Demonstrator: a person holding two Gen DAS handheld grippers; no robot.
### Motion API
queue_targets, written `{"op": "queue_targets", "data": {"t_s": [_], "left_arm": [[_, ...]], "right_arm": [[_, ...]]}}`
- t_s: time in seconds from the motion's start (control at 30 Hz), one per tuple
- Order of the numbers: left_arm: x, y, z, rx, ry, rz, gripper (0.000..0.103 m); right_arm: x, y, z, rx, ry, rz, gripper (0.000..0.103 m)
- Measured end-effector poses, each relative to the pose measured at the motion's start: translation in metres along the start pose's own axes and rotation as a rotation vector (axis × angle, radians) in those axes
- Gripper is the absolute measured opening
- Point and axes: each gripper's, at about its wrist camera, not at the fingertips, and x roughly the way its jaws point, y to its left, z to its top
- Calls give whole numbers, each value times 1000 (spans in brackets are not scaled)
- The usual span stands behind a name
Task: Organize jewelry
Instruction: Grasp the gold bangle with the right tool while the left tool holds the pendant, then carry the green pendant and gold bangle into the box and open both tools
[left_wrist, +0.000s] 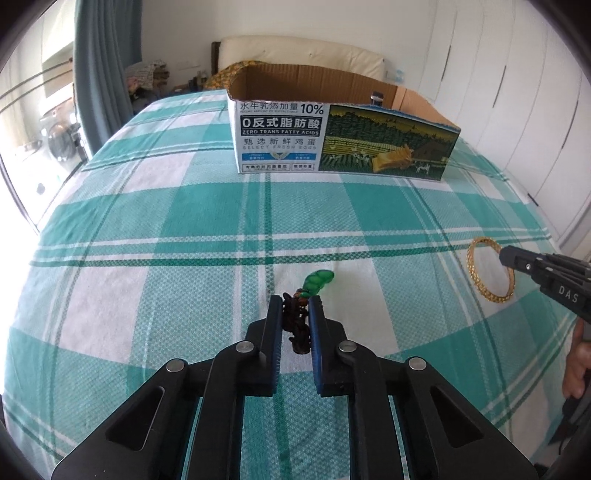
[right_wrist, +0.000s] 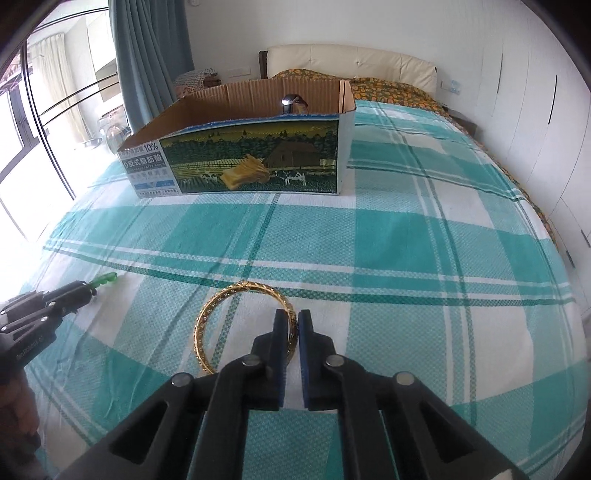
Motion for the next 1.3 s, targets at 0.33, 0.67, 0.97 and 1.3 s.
{"op": "queue_targets", "data": {"t_s": [0.33,0.67,0.97,1.3], "left_arm": [[-50,2,18,-68,-89,-98,12],[-77,-4,39,-68,-144,-137,12],[-84,-5,88,-61,-184,-176,12],[-55,-3,183,-34,-226,-156,12]], "right_arm": [[-48,-15,4,76,-61,75,6],[-59,-10,7,77,-81,115,6],[-63,-14,46,60,-124,140,6],[-48,-11,156,41,-228,146,6]]}}
